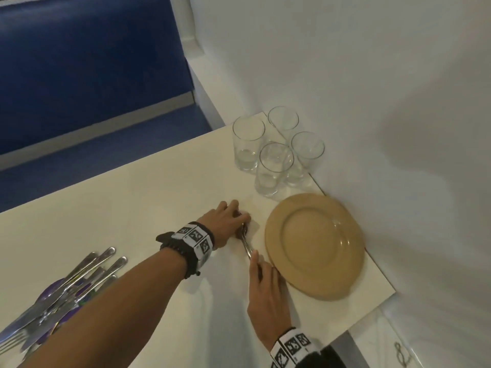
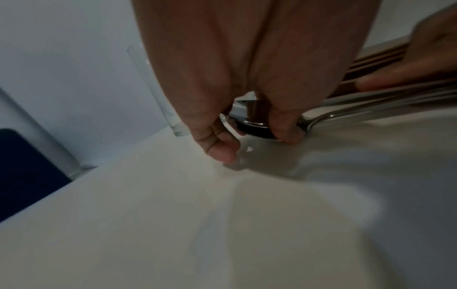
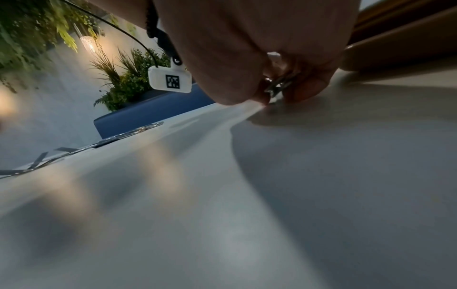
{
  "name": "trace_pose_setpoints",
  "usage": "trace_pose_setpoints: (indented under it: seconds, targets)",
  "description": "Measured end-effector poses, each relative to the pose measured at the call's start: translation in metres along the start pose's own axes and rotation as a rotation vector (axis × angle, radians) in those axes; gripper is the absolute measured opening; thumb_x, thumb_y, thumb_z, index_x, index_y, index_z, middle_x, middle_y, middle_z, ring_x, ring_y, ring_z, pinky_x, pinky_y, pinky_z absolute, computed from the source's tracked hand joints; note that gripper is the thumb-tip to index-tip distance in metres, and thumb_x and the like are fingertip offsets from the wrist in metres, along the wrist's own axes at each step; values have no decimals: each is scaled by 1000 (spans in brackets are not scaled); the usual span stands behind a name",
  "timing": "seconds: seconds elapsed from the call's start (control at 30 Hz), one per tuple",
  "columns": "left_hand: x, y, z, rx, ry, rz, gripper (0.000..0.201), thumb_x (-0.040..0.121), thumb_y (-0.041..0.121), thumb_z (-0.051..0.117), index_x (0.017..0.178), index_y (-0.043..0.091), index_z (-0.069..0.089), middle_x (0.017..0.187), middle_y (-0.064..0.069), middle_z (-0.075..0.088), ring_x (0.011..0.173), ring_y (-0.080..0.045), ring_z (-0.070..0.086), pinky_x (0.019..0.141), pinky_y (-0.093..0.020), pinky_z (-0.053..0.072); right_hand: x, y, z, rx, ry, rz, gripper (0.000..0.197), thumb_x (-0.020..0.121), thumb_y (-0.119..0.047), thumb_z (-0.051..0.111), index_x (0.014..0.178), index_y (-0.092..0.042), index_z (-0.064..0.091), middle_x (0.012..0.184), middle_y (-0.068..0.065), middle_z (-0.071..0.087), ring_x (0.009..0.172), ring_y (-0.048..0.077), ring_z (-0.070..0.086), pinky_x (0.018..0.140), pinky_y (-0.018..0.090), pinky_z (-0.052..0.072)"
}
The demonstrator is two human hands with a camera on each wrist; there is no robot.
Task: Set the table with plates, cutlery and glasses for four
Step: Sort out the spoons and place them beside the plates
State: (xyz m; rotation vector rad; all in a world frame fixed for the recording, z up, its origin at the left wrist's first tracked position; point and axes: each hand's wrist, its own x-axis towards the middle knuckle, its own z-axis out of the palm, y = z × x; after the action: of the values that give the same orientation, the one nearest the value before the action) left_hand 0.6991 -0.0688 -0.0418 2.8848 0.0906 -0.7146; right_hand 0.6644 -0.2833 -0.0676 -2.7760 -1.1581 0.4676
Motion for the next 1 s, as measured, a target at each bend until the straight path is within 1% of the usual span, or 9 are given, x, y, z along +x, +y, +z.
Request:
trace_pose_setpoints:
  seconds: [0.1,0.17,0.23,0.33,0.5,0.67,0.77,0.87,1.0]
  targets:
    - [1,-2,4,-91,-13,-10,68,89,3,60,143,33,32,140,-6,27,119,-28,39,89,-38,54,1,-7,3,2,-11,58,64,79,-7,46,142,0,47,112,15,61,95,30,59,80,41,55]
    - [-2,-3,7,-67,-19,14,68,91,9,63,147,35,31,143,-6,25,120,-28,38,92,-38,53,3,-9,1,10,-6,99,59,80,-7,43,138,0,53,104,14,61,89,28,57,72,40,54]
    - [-4,-4,10,3,17,68,63,93,14,64,145,35,35,146,-8,27,119,-28,40,93,-37,52,4,-10,2,8,6,103,56,81,-7,43,135,0,55,101,13,61,87,27,57,71,39,54]
    - [-3,-3,7,42,51,113,44,96,18,62,136,30,47,141,-7,36,117,-29,43,87,-36,53,3,-6,8,19,37,89,54,80,-10,66,133,-1,57,102,11,61,90,26,57,74,38,54]
    - [-1,-3,5,87,56,115,31,97,17,58,126,25,55,133,-6,45,119,-28,46,83,-37,53,-12,0,14,17,51,114,50,94,-29,33,126,-4,62,100,8,61,88,24,56,71,35,53]
    - [-3,-2,9,121,67,105,38,97,18,57,134,23,50,137,-9,42,125,-30,44,85,-38,55,-18,5,17,49,152,124,49,94,-32,34,118,-6,67,98,4,60,91,20,54,72,25,53]
    - [-1,-1,9,126,77,66,43,97,18,58,138,18,47,139,-12,40,126,-32,43,86,-38,56,-20,7,21,16,160,62,50,96,-32,34,122,-5,65,95,6,59,89,20,51,87,32,36]
    - [-5,-3,7,93,35,11,45,94,17,64,134,20,45,137,-11,36,121,-28,42,75,-34,57,-20,9,20,77,177,87,48,95,-30,34,119,-4,67,92,5,58,88,17,45,87,32,31]
    - [-13,-6,2,-22,-3,-56,58,90,12,67,140,24,39,143,-10,32,128,-29,39,77,-37,58,-22,9,19,141,-41,82,67,107,-28,6,123,-2,66,101,8,60,93,22,47,88,32,31]
